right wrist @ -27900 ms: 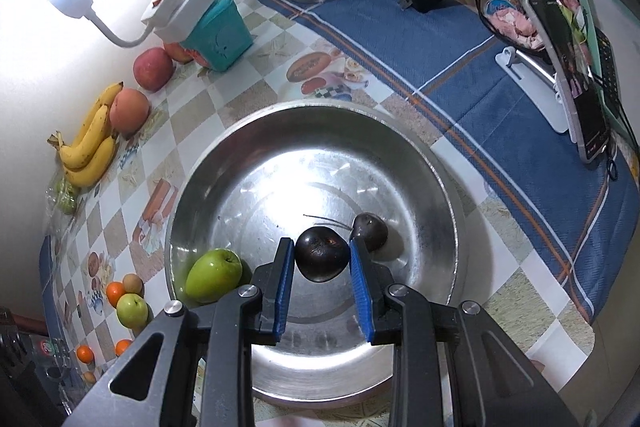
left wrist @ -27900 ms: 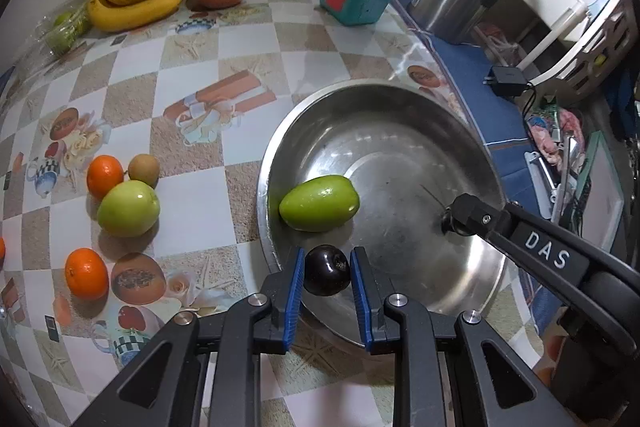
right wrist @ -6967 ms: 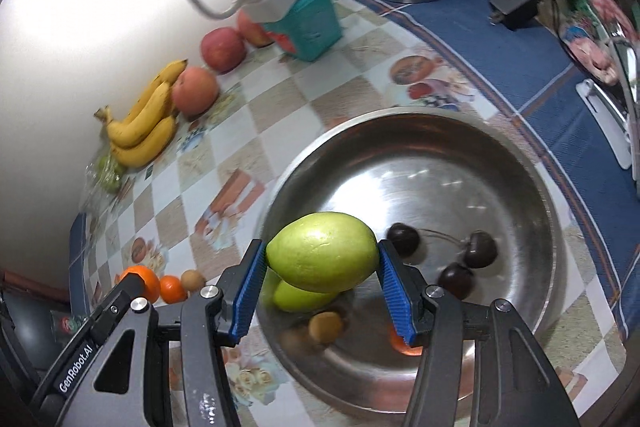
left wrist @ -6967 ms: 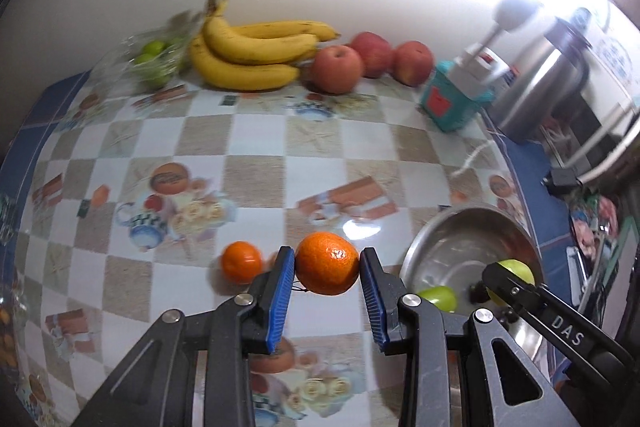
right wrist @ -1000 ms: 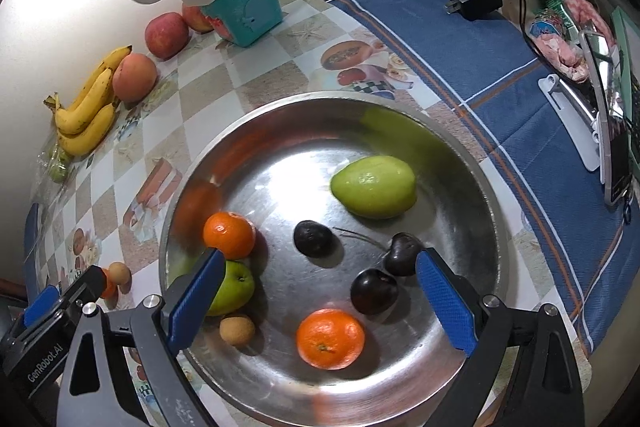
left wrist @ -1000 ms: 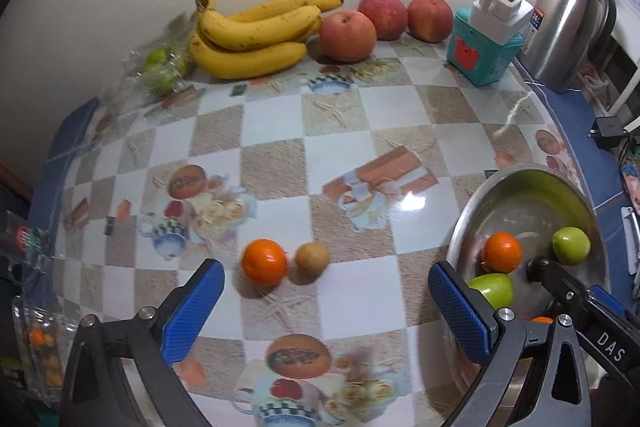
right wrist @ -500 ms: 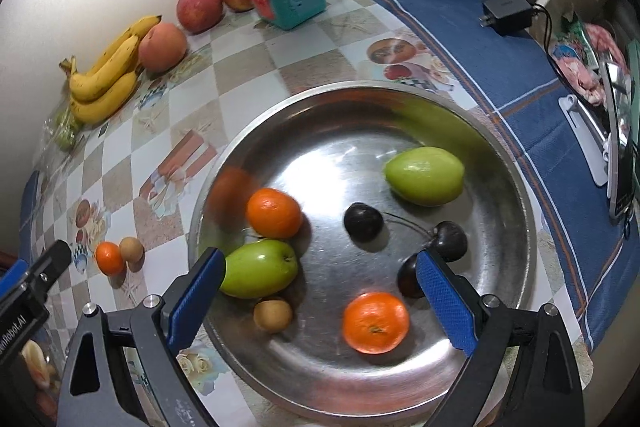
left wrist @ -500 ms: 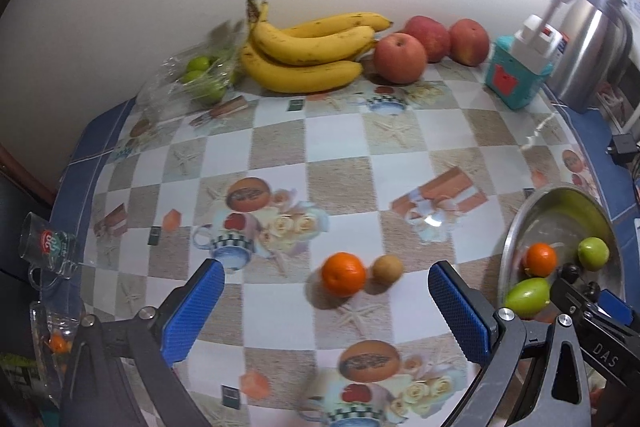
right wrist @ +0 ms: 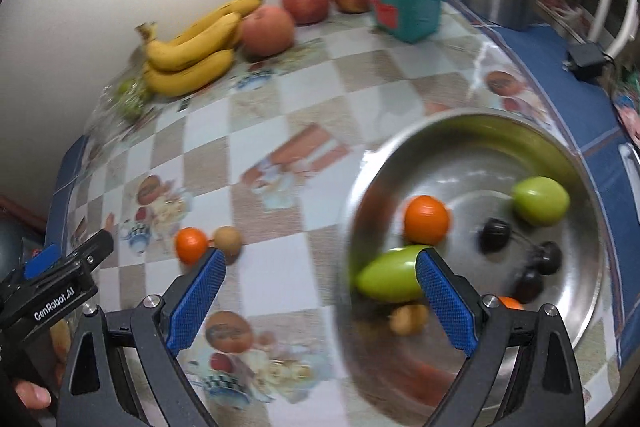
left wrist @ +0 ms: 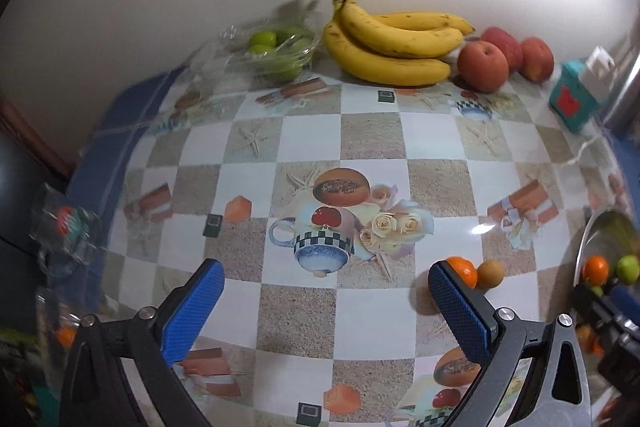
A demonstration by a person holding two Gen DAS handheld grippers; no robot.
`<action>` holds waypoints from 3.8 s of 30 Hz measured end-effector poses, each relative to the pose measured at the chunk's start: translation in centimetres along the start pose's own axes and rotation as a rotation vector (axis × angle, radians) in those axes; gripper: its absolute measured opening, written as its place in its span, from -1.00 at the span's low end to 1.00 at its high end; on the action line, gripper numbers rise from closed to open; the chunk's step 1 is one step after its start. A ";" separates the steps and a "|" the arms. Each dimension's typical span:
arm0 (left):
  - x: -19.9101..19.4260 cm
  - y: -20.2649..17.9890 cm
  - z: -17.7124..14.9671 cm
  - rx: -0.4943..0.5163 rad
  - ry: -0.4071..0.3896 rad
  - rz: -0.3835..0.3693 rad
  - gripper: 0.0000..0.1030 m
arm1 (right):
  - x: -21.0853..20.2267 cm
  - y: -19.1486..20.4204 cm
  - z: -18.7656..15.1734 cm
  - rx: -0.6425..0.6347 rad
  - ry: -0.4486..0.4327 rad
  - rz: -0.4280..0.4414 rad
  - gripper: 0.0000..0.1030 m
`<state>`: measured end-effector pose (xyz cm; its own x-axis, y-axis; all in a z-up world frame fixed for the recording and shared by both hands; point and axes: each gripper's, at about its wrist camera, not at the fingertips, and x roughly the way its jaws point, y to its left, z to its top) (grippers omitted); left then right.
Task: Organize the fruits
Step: 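Close the right tool around the brown kiwi on the table, then grasp the last mandarin orange with the left tool while the right tool holds the kiwi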
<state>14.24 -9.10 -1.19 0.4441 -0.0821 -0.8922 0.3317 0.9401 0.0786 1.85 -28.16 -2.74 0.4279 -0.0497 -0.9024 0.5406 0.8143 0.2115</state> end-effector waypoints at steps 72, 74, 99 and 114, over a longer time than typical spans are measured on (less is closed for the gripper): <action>5.5 -5.9 0.4 -0.087 0.167 -0.268 0.41 | 6.0 1.4 0.5 0.056 0.115 0.132 -0.50; 5.6 -6.0 0.3 -0.089 0.171 -0.277 0.36 | 6.1 1.4 0.5 0.054 0.115 0.130 -0.50; 6.3 -4.7 -0.6 -0.212 0.210 -0.358 -0.28 | 6.1 1.4 0.5 0.056 0.115 0.134 -0.50; 2.4 -3.8 0.4 -0.206 0.112 -0.350 -0.28 | 3.6 0.9 0.9 0.096 0.067 0.225 -0.50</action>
<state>14.39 -12.96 -3.49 0.2376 -0.3824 -0.8929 0.2682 0.9094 -0.3180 4.50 -28.15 -5.44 0.4984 0.1675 -0.8506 0.5049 0.7415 0.4419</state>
